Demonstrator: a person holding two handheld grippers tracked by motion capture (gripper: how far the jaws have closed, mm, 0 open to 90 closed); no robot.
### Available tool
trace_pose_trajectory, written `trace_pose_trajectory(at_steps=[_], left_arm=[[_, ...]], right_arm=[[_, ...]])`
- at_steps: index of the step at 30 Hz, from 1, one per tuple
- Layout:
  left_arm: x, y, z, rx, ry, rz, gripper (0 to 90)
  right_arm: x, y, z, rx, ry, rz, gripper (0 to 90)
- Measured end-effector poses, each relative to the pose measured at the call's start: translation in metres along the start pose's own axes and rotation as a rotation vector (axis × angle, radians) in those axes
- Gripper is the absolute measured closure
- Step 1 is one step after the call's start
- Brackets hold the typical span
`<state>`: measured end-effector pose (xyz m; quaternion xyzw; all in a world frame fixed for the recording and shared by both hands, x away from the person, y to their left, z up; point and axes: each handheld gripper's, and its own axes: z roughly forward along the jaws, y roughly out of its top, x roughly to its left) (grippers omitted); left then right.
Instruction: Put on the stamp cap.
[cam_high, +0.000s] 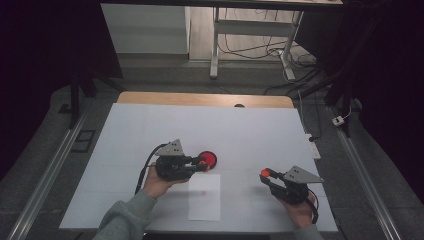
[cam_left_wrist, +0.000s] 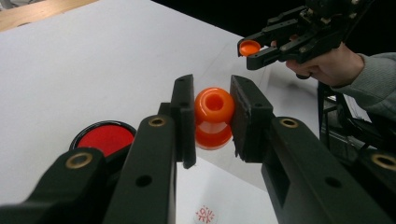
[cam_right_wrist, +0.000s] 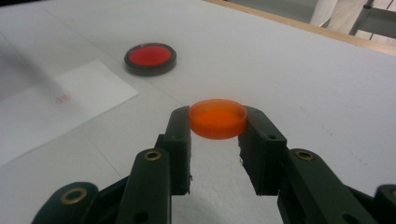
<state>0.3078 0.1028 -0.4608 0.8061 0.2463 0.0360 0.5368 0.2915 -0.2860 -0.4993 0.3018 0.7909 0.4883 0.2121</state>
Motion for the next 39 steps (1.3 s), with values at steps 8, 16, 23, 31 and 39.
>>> trace_pose_trajectory(at_steps=[8, 16, 23, 31, 39], left_arm=[[0.0, -0.001, 0.002, 0.011, 0.008, 0.004, 71.7], [-0.001, -0.001, 0.003, 0.015, 0.009, 0.01, 71.7], [-0.001, -0.001, 0.004, 0.018, 0.009, 0.011, 71.7], [-0.002, -0.001, 0.004, 0.016, 0.007, 0.013, 71.7], [-0.003, -0.001, 0.005, 0.016, 0.004, 0.014, 71.7]], right_arm=[[0.007, 0.005, 0.006, -0.004, 0.03, -0.012, 64.3], [0.013, 0.007, 0.012, -0.011, 0.057, -0.001, 64.3], [0.018, 0.008, 0.019, -0.014, 0.085, 0.01, 64.3], [0.026, 0.011, 0.027, -0.007, 0.102, -0.008, 64.3], [0.036, 0.013, 0.036, 0.001, 0.121, -0.022, 64.3]])
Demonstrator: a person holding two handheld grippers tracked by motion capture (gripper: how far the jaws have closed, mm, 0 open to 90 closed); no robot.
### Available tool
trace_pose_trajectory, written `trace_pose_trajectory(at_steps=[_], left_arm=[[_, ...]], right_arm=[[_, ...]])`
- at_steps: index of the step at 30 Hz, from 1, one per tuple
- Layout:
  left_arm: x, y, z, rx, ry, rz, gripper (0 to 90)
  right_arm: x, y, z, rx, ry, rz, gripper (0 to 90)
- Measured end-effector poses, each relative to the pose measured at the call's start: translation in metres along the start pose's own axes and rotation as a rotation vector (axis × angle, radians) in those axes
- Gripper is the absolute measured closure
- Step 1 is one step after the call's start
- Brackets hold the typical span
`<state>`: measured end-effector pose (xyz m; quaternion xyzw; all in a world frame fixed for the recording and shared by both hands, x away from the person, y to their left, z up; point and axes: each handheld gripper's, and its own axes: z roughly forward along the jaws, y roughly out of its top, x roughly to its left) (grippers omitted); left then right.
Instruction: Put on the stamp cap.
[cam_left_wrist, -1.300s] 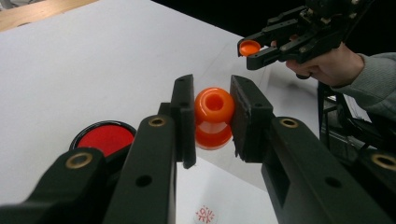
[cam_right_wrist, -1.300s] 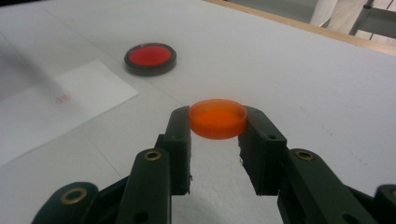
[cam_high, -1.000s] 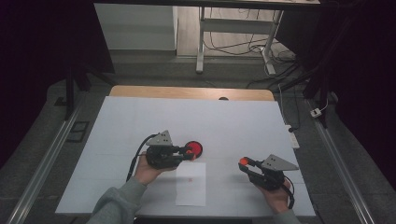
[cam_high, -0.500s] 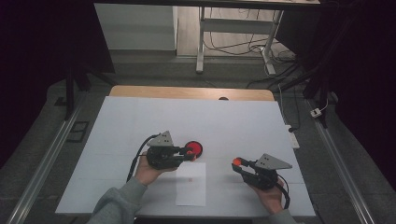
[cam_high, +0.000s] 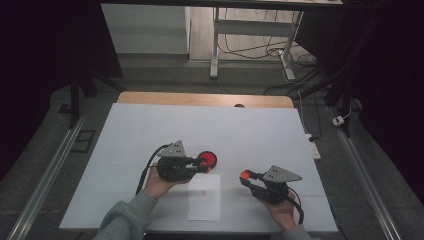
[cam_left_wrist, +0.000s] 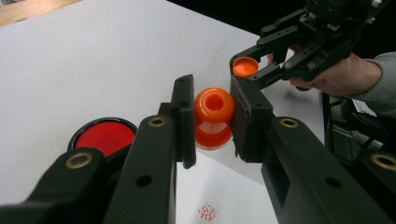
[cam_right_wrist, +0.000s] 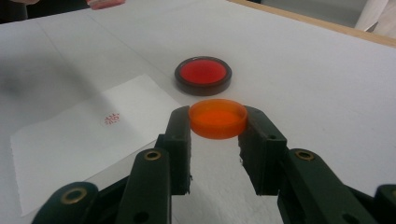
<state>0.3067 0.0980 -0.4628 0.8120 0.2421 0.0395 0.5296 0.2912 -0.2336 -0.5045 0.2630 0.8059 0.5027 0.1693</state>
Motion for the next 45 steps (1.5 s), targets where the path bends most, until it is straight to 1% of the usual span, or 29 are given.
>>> trace_pose_trajectory(at_steps=[6, 11, 16, 25, 29, 34, 39, 42, 45], left_arm=[[-0.001, 0.0, 0.0, 0.0, -0.002, 0.0, 71.7], [-0.001, 0.0, 0.001, 0.003, -0.002, 0.001, 71.7], [-0.002, 0.0, 0.001, 0.003, -0.004, 0.003, 71.7], [-0.001, 0.0, 0.001, 0.005, -0.006, 0.005, 71.7], [-0.001, 0.0, 0.001, 0.001, -0.005, -0.002, 71.7], [-0.001, 0.0, 0.001, 0.004, -0.007, 0.0, 71.7], [-0.002, -0.001, 0.003, 0.007, -0.009, 0.001, 71.7], [-0.002, -0.001, 0.004, 0.01, -0.01, 0.003, 71.7], [-0.002, -0.001, 0.005, 0.011, -0.012, 0.003, 71.7]], right_arm=[[0.007, 0.001, 0.008, 0.009, 0.011, -0.014, 64.2], [0.01, 0.002, 0.012, 0.008, 0.014, -0.016, 64.2], [0.016, 0.003, 0.018, 0.017, 0.021, -0.033, 64.2], [0.024, 0.006, 0.026, 0.014, 0.035, -0.046, 64.2], [0.027, 0.007, 0.029, 0.016, 0.043, -0.051, 64.1], [0.03, 0.008, 0.033, 0.017, 0.044, -0.058, 64.0], [0.035, 0.01, 0.039, 0.013, 0.061, -0.064, 64.0], [0.038, 0.011, 0.042, 0.031, 0.062, -0.087, 64.0], [0.04, 0.011, 0.044, 0.018, 0.072, -0.082, 64.0]])
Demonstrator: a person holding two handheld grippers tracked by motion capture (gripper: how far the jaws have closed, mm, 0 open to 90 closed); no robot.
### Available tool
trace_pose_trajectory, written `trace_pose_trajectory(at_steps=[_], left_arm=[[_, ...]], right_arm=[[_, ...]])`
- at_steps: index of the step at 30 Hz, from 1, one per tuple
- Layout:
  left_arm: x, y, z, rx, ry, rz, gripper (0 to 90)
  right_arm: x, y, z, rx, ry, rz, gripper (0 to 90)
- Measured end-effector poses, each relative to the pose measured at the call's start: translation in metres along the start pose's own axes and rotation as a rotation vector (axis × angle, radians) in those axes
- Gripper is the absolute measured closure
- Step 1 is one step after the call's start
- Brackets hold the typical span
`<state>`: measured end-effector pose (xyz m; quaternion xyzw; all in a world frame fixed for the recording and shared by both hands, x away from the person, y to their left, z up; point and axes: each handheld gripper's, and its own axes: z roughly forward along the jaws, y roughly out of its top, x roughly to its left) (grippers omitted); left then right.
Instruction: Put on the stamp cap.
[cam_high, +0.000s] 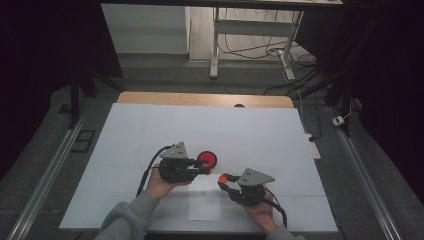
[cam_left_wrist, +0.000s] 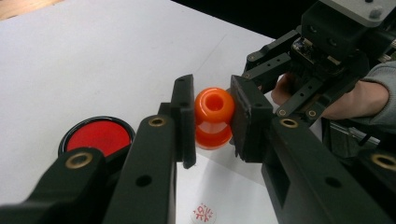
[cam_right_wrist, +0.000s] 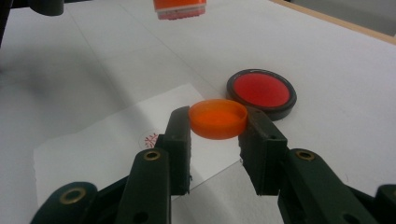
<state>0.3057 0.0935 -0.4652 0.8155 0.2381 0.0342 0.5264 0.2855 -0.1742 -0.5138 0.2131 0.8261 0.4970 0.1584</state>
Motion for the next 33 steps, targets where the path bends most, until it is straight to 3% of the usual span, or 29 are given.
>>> trace_pose_trajectory(at_steps=[33], left_arm=[[-0.006, -0.003, 0.011, 0.028, -0.019, 0.014, 71.7]], right_arm=[[0.011, 0.012, 0.018, -0.019, 0.056, -0.011, 64.1]])
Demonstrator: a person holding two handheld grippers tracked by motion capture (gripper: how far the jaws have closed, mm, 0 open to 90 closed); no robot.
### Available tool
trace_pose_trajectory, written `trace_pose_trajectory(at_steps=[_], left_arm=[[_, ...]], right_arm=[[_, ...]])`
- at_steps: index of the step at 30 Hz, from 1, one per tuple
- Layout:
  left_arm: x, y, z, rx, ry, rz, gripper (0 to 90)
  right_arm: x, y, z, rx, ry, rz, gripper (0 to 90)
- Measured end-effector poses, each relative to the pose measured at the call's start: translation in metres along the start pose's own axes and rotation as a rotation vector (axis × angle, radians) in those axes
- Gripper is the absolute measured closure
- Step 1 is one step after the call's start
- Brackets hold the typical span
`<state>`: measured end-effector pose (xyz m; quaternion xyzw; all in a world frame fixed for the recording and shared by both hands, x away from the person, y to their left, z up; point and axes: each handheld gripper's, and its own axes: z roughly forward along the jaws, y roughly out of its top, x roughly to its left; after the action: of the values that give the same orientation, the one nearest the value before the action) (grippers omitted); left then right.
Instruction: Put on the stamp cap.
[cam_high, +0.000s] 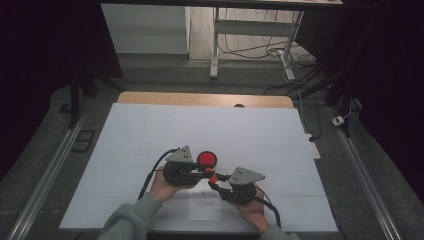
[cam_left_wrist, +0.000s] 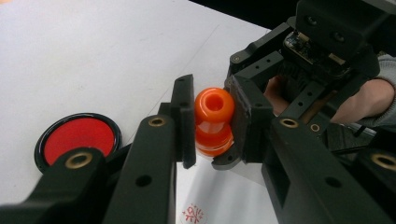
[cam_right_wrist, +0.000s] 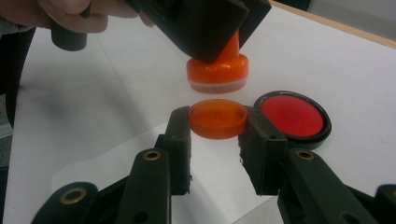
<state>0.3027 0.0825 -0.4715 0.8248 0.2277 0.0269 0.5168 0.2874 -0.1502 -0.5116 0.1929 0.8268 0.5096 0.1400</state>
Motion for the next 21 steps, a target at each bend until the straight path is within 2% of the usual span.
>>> trace_pose_trajectory(at_steps=[12, 21], left_arm=[[0.0001, 0.0, -0.0014, -0.008, 0.0, -0.004, 71.6], [-0.0006, -0.0011, 0.0023, 0.004, -0.01, 0.004, 71.7]], right_arm=[[0.0008, 0.0035, 0.0019, -0.015, 0.011, 0.004, 64.2], [0.0011, 0.005, 0.0019, -0.025, 0.008, 0.001, 64.2]])
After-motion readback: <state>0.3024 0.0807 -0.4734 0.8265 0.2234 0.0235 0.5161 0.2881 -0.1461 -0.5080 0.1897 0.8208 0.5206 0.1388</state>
